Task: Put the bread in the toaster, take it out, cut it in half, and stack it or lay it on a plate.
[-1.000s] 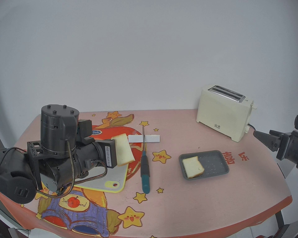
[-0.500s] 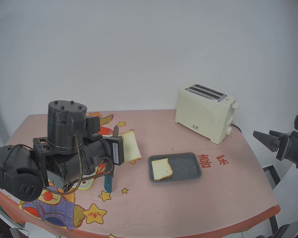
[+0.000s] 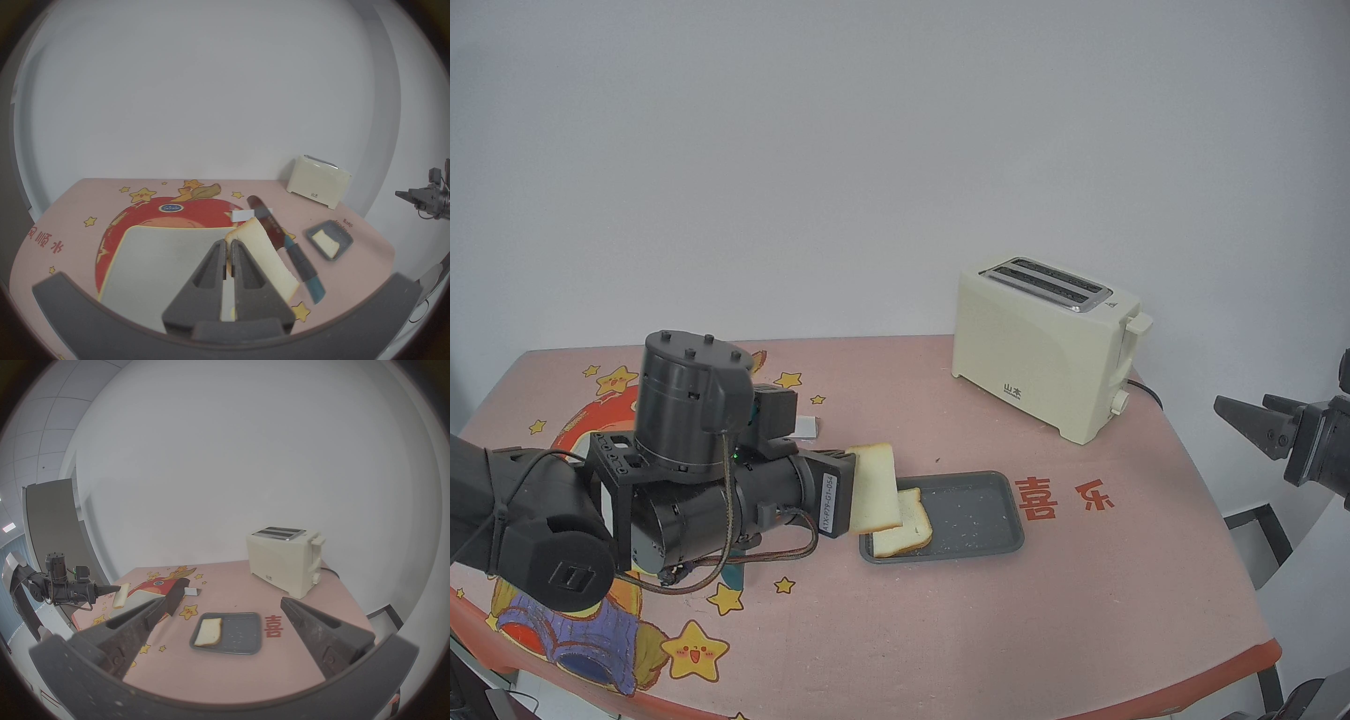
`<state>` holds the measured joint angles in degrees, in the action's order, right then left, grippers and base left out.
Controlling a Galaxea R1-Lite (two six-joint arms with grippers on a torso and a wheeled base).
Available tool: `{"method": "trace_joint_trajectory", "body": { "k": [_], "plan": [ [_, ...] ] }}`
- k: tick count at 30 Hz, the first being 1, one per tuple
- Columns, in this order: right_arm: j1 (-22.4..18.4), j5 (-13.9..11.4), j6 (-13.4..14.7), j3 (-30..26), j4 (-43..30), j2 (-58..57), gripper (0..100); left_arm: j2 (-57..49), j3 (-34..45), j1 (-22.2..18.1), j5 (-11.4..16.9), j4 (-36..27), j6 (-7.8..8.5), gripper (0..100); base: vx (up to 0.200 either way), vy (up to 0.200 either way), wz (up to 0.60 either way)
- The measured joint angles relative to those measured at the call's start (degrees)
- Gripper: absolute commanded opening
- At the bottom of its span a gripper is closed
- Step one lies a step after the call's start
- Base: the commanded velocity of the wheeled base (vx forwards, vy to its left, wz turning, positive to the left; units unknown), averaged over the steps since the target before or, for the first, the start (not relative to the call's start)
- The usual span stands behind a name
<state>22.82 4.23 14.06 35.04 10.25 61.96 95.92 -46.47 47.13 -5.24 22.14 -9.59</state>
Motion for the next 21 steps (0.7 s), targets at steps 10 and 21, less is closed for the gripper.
{"method": "trace_joint_trajectory", "body": {
  "k": [10,21],
  "plan": [
    [0.0,0.0,0.0,0.0,0.1,0.0,100,2.6,-1.8,-2.1,5.6,0.0,3.06,0,0.000,0.000,0.00],
    [0.0,0.0,-0.1,-0.1,0.1,0.0,100,9.5,-7.5,-3.0,5.1,-0.1,-5.95,0,0.000,0.000,0.00]
  ]
}}
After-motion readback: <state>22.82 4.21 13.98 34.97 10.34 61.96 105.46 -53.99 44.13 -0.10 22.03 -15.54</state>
